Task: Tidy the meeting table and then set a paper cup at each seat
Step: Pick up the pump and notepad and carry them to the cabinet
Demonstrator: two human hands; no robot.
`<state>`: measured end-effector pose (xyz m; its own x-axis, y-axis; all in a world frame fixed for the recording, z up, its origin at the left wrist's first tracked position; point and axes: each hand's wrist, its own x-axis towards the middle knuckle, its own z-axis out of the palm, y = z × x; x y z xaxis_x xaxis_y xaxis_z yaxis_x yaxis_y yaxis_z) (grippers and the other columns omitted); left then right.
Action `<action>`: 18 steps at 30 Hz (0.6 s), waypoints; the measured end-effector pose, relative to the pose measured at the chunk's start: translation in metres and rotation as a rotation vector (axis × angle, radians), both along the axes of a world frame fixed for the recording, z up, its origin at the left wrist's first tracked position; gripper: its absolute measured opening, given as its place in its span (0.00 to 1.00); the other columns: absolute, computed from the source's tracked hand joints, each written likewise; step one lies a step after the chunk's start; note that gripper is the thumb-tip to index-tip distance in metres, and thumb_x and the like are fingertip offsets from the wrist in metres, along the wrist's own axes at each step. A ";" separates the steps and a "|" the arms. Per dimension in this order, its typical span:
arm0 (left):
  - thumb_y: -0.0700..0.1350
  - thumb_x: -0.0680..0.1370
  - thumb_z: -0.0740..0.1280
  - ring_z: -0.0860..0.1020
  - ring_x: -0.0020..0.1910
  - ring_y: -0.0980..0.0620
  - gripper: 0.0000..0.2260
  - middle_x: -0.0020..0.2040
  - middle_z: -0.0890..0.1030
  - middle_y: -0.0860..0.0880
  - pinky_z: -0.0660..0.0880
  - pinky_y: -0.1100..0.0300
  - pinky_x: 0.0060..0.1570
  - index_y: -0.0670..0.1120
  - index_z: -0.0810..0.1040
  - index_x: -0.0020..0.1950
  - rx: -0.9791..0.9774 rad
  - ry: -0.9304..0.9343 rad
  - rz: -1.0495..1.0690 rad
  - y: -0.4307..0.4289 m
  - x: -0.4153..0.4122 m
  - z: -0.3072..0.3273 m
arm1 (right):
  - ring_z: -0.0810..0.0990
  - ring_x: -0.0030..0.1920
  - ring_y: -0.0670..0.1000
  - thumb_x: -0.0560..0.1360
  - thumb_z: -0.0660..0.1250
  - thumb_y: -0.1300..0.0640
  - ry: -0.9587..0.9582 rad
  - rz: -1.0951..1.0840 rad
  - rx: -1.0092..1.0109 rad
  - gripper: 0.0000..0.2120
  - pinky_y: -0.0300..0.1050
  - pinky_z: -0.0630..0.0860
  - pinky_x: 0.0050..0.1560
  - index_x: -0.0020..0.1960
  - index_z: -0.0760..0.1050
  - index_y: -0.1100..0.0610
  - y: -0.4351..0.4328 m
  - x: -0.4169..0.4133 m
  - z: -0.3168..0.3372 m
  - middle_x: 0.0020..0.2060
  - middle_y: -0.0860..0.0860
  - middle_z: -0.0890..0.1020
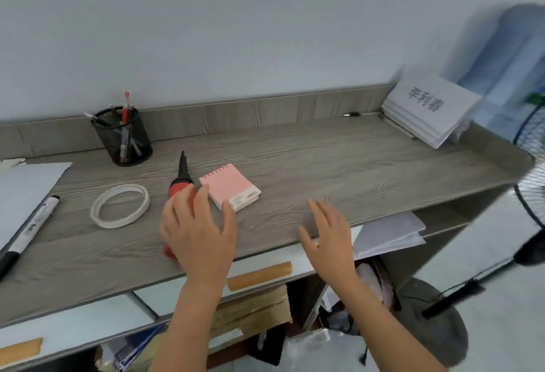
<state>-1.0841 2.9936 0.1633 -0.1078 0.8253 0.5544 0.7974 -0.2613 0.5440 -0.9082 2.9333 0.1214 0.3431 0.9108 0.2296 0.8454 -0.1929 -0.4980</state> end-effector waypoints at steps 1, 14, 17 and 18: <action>0.50 0.73 0.57 0.72 0.58 0.39 0.17 0.56 0.78 0.38 0.70 0.44 0.54 0.42 0.75 0.56 0.039 0.007 -0.086 -0.003 0.015 0.001 | 0.62 0.69 0.55 0.74 0.48 0.40 -0.103 -0.028 -0.010 0.29 0.57 0.65 0.67 0.68 0.66 0.55 -0.014 0.011 -0.008 0.67 0.56 0.72; 0.50 0.76 0.59 0.75 0.56 0.47 0.16 0.55 0.79 0.45 0.71 0.57 0.55 0.44 0.75 0.59 -0.579 0.310 -1.329 -0.138 0.200 -0.075 | 0.59 0.72 0.53 0.77 0.55 0.46 0.231 -0.999 -0.406 0.25 0.52 0.53 0.73 0.72 0.57 0.51 -0.262 0.076 -0.081 0.70 0.51 0.66; 0.47 0.77 0.60 0.77 0.53 0.46 0.13 0.52 0.80 0.44 0.72 0.54 0.52 0.41 0.76 0.56 -0.688 0.425 -1.383 -0.175 0.221 -0.096 | 0.63 0.70 0.53 0.78 0.55 0.46 0.278 -1.134 -0.402 0.21 0.51 0.52 0.72 0.69 0.64 0.51 -0.312 0.085 -0.078 0.66 0.50 0.71; 0.45 0.77 0.61 0.77 0.53 0.46 0.11 0.52 0.80 0.43 0.72 0.55 0.51 0.41 0.76 0.56 -0.725 0.454 -1.390 -0.188 0.227 -0.102 | 0.65 0.69 0.53 0.77 0.55 0.45 0.286 -1.174 -0.391 0.20 0.51 0.52 0.71 0.67 0.67 0.51 -0.328 0.089 -0.077 0.65 0.49 0.73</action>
